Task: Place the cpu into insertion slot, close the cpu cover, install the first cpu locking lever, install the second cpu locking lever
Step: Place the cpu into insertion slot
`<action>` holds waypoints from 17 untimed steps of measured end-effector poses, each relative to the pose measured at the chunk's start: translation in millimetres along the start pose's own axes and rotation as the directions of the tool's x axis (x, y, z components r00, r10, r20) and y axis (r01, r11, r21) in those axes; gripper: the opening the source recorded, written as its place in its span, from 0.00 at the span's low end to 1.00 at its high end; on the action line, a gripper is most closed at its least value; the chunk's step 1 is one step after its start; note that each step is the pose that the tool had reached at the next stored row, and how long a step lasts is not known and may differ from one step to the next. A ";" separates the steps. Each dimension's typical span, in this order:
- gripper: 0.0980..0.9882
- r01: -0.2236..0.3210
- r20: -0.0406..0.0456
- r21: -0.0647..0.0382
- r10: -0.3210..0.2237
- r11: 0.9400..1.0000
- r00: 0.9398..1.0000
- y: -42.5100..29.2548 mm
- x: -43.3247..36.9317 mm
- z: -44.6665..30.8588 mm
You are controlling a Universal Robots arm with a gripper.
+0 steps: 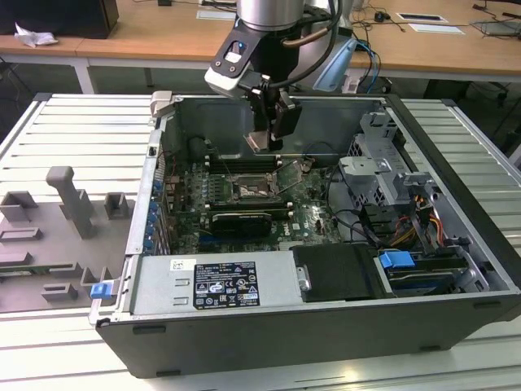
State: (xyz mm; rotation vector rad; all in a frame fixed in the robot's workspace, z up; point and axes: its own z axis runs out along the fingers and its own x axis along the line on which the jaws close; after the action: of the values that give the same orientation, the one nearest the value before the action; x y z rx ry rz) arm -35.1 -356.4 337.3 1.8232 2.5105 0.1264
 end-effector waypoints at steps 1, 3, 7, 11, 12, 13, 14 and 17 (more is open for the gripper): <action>0.48 -0.007 0.001 0.000 0.007 1.000 1.000 0.0 0.0 0.1; 0.48 -0.021 0.002 0.000 0.021 1.000 1.000 0.0 0.0 0.3; 0.48 -0.048 0.004 -0.001 0.048 0.999 0.999 -0.1 0.0 0.7; 0.48 -0.078 0.007 -0.002 0.078 0.997 0.997 -0.1 0.0 1.1; 0.48 -0.092 0.008 -0.002 0.092 0.996 0.996 -0.1 0.0 1.3; 0.48 -0.099 0.009 -0.002 0.099 0.995 0.995 -0.1 0.0 1.4; 0.48 -0.105 0.009 -0.002 0.105 0.994 0.994 -0.1 0.0 1.4; 0.48 -0.129 0.011 -0.003 0.129 0.992 0.992 -0.2 0.0 1.8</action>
State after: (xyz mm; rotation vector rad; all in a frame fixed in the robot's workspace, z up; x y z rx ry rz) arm -35.1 -356.4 335.5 1.9796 2.3825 0.1222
